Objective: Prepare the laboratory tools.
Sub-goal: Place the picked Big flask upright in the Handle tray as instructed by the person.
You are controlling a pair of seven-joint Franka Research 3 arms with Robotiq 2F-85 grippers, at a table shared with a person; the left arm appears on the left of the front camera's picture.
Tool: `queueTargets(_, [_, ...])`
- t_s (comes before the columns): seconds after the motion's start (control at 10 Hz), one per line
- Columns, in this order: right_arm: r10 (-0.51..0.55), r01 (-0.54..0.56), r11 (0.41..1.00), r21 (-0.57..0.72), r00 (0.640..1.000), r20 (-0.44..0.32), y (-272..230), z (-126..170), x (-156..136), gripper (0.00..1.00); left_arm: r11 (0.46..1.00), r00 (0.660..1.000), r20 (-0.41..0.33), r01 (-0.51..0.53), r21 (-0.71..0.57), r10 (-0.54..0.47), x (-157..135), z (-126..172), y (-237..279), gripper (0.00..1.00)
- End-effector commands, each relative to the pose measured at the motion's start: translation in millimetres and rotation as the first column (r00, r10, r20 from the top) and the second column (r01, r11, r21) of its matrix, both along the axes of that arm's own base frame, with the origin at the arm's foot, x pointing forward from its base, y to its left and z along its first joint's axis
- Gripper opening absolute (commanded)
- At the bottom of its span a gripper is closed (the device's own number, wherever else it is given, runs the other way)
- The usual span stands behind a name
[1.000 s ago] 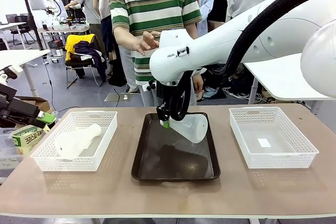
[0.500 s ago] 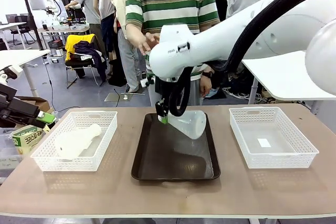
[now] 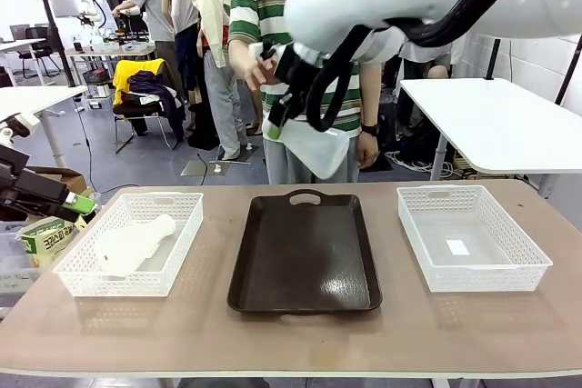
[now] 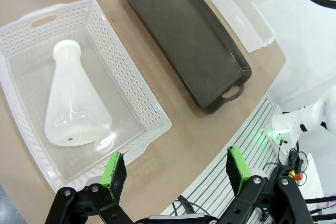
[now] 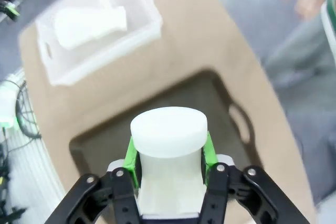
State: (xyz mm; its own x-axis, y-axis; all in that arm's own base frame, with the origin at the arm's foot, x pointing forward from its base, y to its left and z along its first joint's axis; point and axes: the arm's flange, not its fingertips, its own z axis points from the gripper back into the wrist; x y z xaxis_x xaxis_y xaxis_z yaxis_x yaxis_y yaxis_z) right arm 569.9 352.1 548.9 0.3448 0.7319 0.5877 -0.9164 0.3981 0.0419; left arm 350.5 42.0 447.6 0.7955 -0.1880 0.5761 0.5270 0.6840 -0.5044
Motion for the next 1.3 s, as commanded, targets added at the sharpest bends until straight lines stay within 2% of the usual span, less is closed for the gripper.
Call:
queueTargets(0.0, [0.223, -0.241, 0.915, 0.325, 0.97, 0.091, -43, -43, -16, 0.0, 1.0, 1.0, 0.015, 0.009, -0.016, -0.009, 2, -1, 1, 1.0])
queueTargets(0.1, [0.263, -0.308, 0.854, 0.419, 0.951, 0.164, -51, -54, -12, 0.0, 1.0, 1.0, 0.015, 0.009, -0.016, -0.009, 2, -1, 1, 1.0])
queueTargets(0.3, [0.307, -0.419, 0.74, 0.525, 0.906, 0.291, -66, -75, -10, 0.0, 1.0, 1.0, 0.015, 0.009, -0.016, -0.009, 2, -1, 1, 1.0])
queueTargets(0.4, [0.307, -0.455, 0.682, 0.573, 0.889, 0.34, -72, -87, -8, 0.0, 1.0, 1.0, 0.015, 0.009, -0.016, -0.009, 2, -1, 1, 1.0])
queueTargets(0.5, [0.287, -0.484, 0.596, 0.641, 0.874, 0.392, -81, -101, -6, 0.0, 1.0, 1.0, 0.015, 0.009, -0.016, -0.009, 2, -1, 1, 1.0])
queueTargets(0.6, [0.257, -0.489, 0.553, 0.675, 0.87, 0.42, -86, -115, -4, 0.0, 1.0, 1.0, 0.015, 0.009, -0.016, -0.009, 2, -1, 1, 1.0])
queueTargets(0.7, [0.234, -0.486, 0.519, 0.703, 0.872, 0.43, -92, -132, 0, 0.0, 1.0, 1.0, 0.015, 0.009, -0.016, -0.009, 2, -1, 1, 1.0])
queueTargets(0.9, [0.191, -0.452, 0.5, 0.738, 0.889, 0.415, -98, -163, 7, 0.0, 1.0, 1.0, 0.015, 0.009, -0.016, -0.009, 2, -1, 1, 1.0])
queueTargets(1.2, [0.119, -0.358, 0.482, 0.799, 0.931, 0.345, -102, -206, 26, 0.0, 1.0, 1.0, 0.015, 0.009, -0.016, -0.009, 2, -1, 1, 1.0])
